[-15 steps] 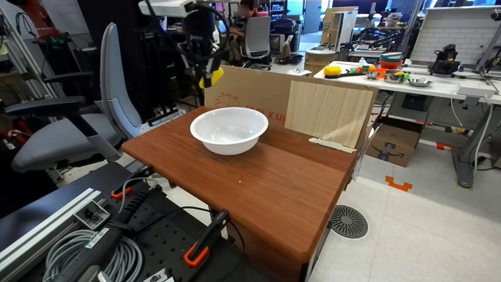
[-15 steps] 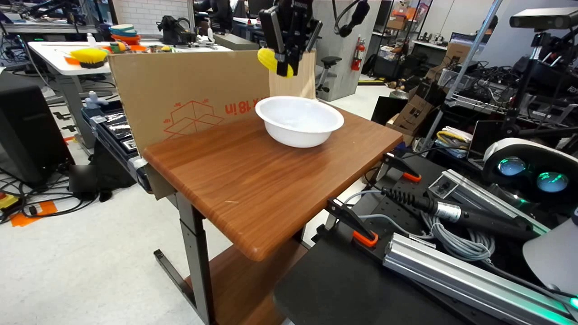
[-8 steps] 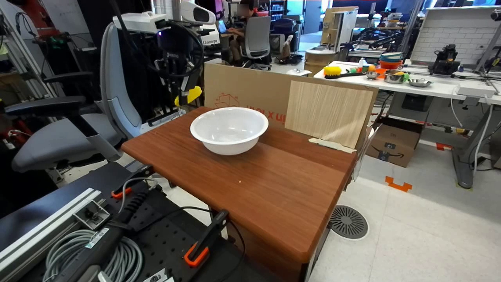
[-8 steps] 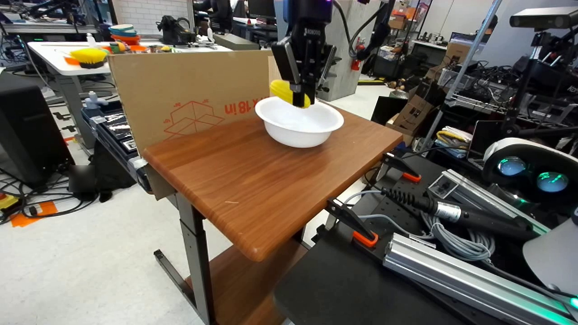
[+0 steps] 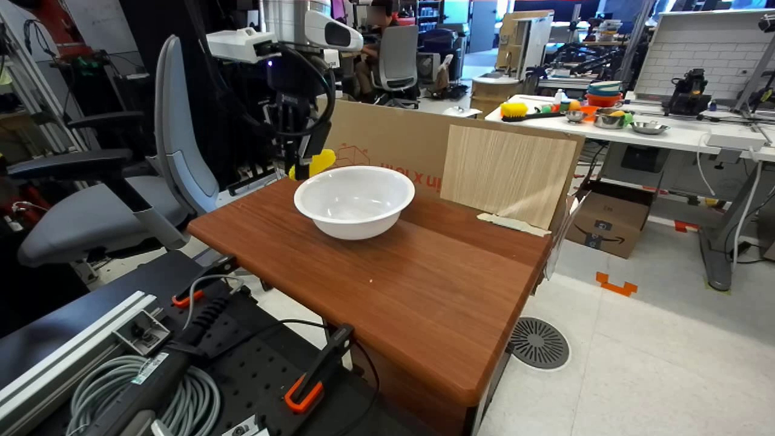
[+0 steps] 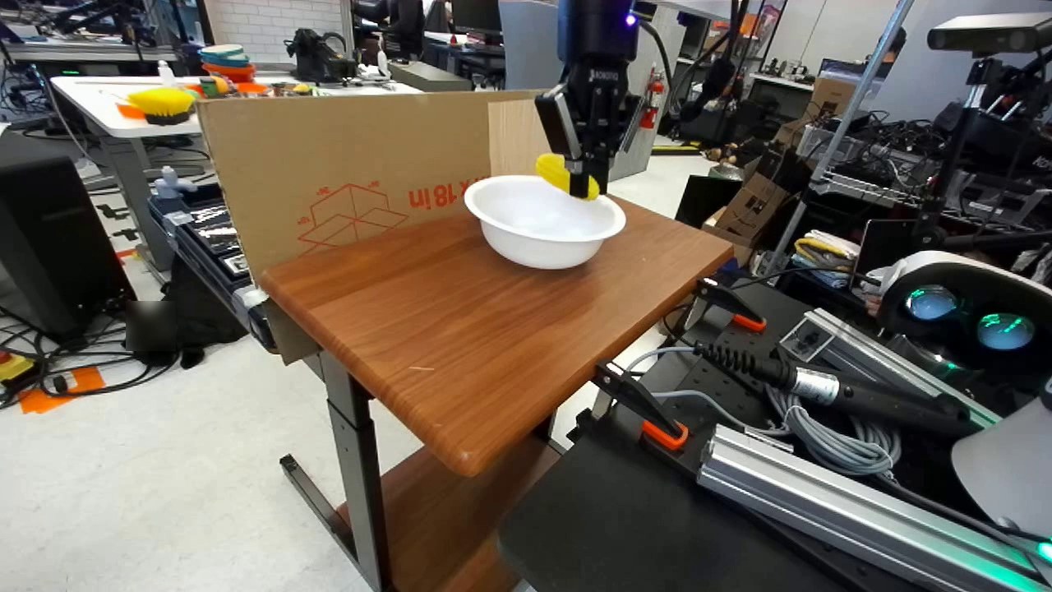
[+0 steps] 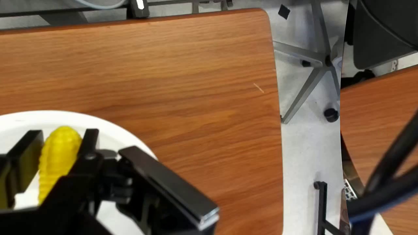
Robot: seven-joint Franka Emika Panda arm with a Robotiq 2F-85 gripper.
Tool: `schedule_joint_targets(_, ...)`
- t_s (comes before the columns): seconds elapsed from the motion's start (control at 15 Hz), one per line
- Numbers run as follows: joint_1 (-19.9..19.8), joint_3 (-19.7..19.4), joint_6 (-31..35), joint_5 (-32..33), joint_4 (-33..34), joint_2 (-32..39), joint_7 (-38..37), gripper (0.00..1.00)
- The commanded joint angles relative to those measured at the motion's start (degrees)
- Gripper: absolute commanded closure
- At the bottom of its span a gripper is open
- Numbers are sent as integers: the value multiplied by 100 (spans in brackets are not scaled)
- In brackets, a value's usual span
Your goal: Put the yellow object in the white bowl
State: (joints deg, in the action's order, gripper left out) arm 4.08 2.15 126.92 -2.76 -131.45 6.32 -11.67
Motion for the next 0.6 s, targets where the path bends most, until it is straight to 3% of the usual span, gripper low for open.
schedule_joint_targets(0.0, -284, -277, -41, 3, 215, 117, -218, 93)
schedule_joint_targets(0.27, -583, -593, -69, -63, 592, 493, -325, 93)
schedule_joint_targets(0.53, -607, -620, -24, -105, 954, 885, -331, 93)
